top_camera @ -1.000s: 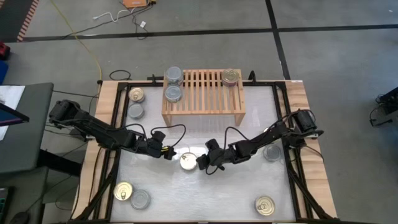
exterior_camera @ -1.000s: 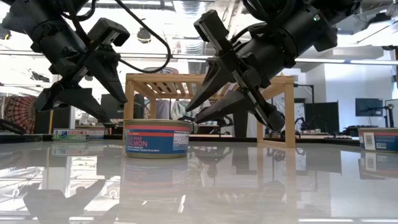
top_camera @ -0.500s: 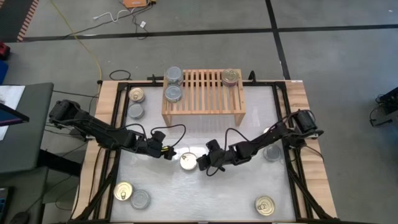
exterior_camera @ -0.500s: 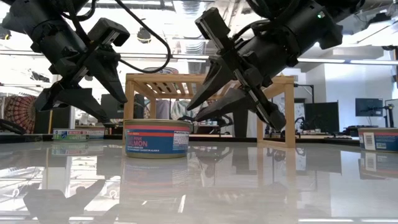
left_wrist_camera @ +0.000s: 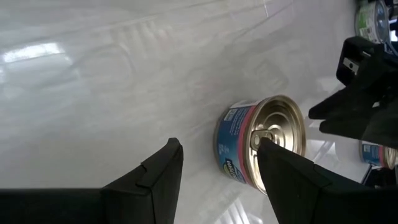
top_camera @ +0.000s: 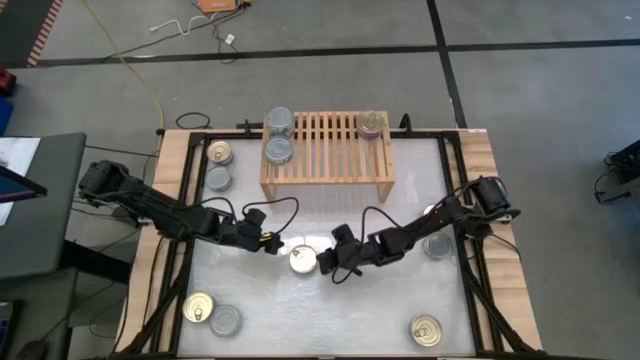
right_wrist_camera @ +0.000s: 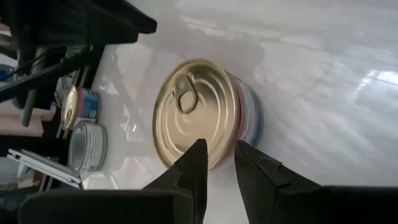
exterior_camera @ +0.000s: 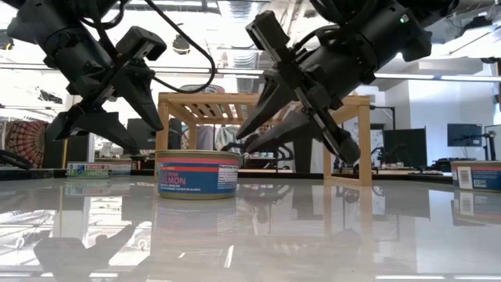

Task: Stack canned seafood by type on shelf
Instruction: Stack the blue tuna can on top of the blue tuna can on the shelf

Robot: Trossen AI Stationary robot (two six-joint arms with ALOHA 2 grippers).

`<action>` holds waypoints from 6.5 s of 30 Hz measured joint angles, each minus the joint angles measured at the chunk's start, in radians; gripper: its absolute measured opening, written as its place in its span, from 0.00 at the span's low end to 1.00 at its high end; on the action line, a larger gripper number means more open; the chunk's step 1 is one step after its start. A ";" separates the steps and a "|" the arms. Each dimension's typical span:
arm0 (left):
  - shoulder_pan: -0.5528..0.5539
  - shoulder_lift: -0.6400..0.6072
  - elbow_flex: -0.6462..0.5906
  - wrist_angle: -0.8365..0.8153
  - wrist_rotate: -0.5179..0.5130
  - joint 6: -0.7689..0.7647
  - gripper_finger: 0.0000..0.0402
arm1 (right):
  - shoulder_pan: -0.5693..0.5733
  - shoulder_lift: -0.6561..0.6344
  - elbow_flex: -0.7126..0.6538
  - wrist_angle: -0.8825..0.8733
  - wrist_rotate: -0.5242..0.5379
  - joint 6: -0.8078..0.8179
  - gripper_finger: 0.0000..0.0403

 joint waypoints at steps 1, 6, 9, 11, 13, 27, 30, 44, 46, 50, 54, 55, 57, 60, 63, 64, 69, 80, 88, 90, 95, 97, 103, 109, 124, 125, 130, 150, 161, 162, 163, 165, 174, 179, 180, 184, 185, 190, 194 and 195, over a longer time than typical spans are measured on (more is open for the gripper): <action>0.000 0.000 0.000 0.000 0.000 0.000 0.49 | -0.001 0.000 0.000 0.000 0.000 0.003 0.27; 0.000 0.000 0.000 0.000 0.000 0.000 0.49 | 0.002 0.000 0.000 0.002 0.002 0.005 0.26; 0.004 0.000 0.000 0.000 0.000 0.000 0.49 | 0.000 0.000 0.000 -0.009 0.001 0.002 0.26; 0.004 0.000 0.000 0.000 0.000 0.000 0.49 | -0.003 0.000 0.000 -0.019 0.001 0.002 0.26; 0.004 0.000 0.000 0.000 0.000 0.000 0.49 | -0.004 0.000 0.000 -0.013 0.002 0.002 0.26; 0.004 0.000 0.000 0.001 -0.001 -0.003 0.49 | 0.007 0.000 0.000 0.007 0.002 0.000 0.26; 0.004 0.000 0.000 0.000 -0.005 -0.003 0.49 | 0.005 0.026 0.010 0.025 0.002 0.002 0.26; 0.002 0.000 0.000 0.008 0.007 0.002 0.49 | -0.023 0.098 0.085 0.025 -0.085 -0.043 0.26; 0.002 0.000 0.000 0.008 0.017 0.009 0.49 | -0.023 0.098 0.085 0.023 -0.084 -0.043 0.26; 0.002 0.000 0.000 0.008 0.027 0.019 0.49 | -0.023 0.098 0.085 0.027 -0.077 -0.031 0.26; 0.002 0.000 0.000 0.008 0.030 0.034 0.49 | -0.023 0.098 0.085 0.033 -0.076 -0.013 0.26; 0.002 0.000 0.000 0.008 0.032 0.034 0.49 | -0.023 0.098 0.090 0.027 -0.076 -0.012 0.26; 0.002 0.000 0.000 0.008 0.032 0.034 0.49 | -0.024 0.098 0.097 0.025 -0.076 -0.008 0.26; 0.002 0.000 0.000 0.008 0.034 0.034 0.49 | -0.029 0.098 0.098 0.025 -0.074 -0.004 0.26; 0.002 0.000 0.000 0.008 0.044 0.037 0.49 | -0.036 0.098 0.099 0.023 -0.072 0.004 0.26; 0.002 0.000 0.000 0.008 0.052 0.044 0.49 | -0.035 0.098 0.099 0.024 -0.071 0.004 0.26; 0.002 0.000 0.000 0.008 0.079 0.070 0.49 | -0.036 0.098 0.099 0.024 -0.070 0.005 0.26; 0.002 0.000 0.000 0.008 0.108 0.152 0.49 | -0.035 0.098 0.099 0.025 -0.044 0.026 0.26; 0.001 0.000 0.000 0.008 0.094 0.147 0.49 | -0.035 0.098 0.098 0.022 -0.044 0.023 0.26; 0.001 0.000 0.000 0.012 0.087 0.116 0.49 | -0.035 0.098 0.099 0.018 -0.044 0.013 0.26; -0.031 0.000 0.000 0.026 0.076 0.021 0.49 | -0.035 0.098 0.099 0.003 -0.048 0.013 0.26; -0.048 0.000 0.000 0.025 0.054 -0.015 0.49 | -0.035 0.098 0.099 0.002 -0.049 0.013 0.26; -0.098 0.000 0.000 0.021 -0.053 -0.105 0.49 | -0.034 0.098 0.099 0.001 -0.082 0.010 0.26; -0.156 0.063 0.000 0.030 -0.101 -0.204 0.49 | -0.039 0.098 0.098 0.000 -0.086 -0.026 0.27; -0.146 0.217 0.000 0.246 -0.115 -0.210 0.49 | -0.074 0.098 0.099 0.001 -0.111 -0.028 0.27; -0.141 0.217 0.000 0.247 -0.115 -0.204 0.49 | -0.074 0.098 0.098 -0.003 -0.112 -0.028 0.26; -0.124 0.217 0.000 0.296 -0.115 -0.147 0.49 | -0.076 0.098 0.099 -0.008 -0.112 -0.028 0.26; -0.109 0.217 0.000 0.358 -0.114 -0.085 0.49 | -0.071 0.096 0.100 -0.052 -0.112 -0.045 0.18; -0.109 0.141 0.000 0.290 -0.103 -0.095 0.49 | -0.065 0.097 0.099 -0.059 -0.112 -0.077 0.05; -0.109 0.130 0.000 0.275 -0.099 -0.111 0.49 | -0.065 0.097 0.099 -0.060 -0.112 -0.077 0.06; -0.109 0.121 0.000 0.264 -0.090 -0.127 0.49 | -0.065 0.097 0.099 -0.060 -0.112 -0.077 0.07; -0.112 0.108 0.000 0.243 -0.064 -0.156 0.49 | -0.065 0.097 0.099 -0.060 -0.112 -0.077 0.08; -0.175 0.119 0.000 0.207 -0.051 -0.294 0.49 | -0.066 0.097 0.099 -0.059 -0.112 -0.081 0.05; -0.186 0.119 0.000 0.226 -0.086 -0.325 0.49 | -0.066 0.097 0.099 -0.055 -0.113 -0.080 0.07; -0.186 0.119 0.000 0.229 -0.087 -0.325 0.49 | -0.066 0.097 0.099 -0.054 -0.113 -0.080 0.07; -0.186 0.119 0.000 0.231 -0.098 -0.326 0.49 | -0.066 0.098 0.099 -0.053 -0.113 -0.080 0.07; -0.186 0.119 0.000 0.236 -0.100 -0.329 0.49 | -0.066 0.098 0.099 -0.053 -0.113 -0.082 0.07; -0.186 0.119 0.000 0.236 -0.101 -0.341 0.49 | -0.066 0.098 0.099 -0.051 -0.113 -0.093 0.06; -0.185 0.119 0.000 0.236 -0.120 -0.340 0.49 | -0.066 0.098 0.099 -0.051 -0.113 -0.096 0.07; -0.185 0.119 0.000 0.236 -0.133 -0.338 0.49 | -0.066 0.098 0.099 -0.051 -0.113 -0.096 0.07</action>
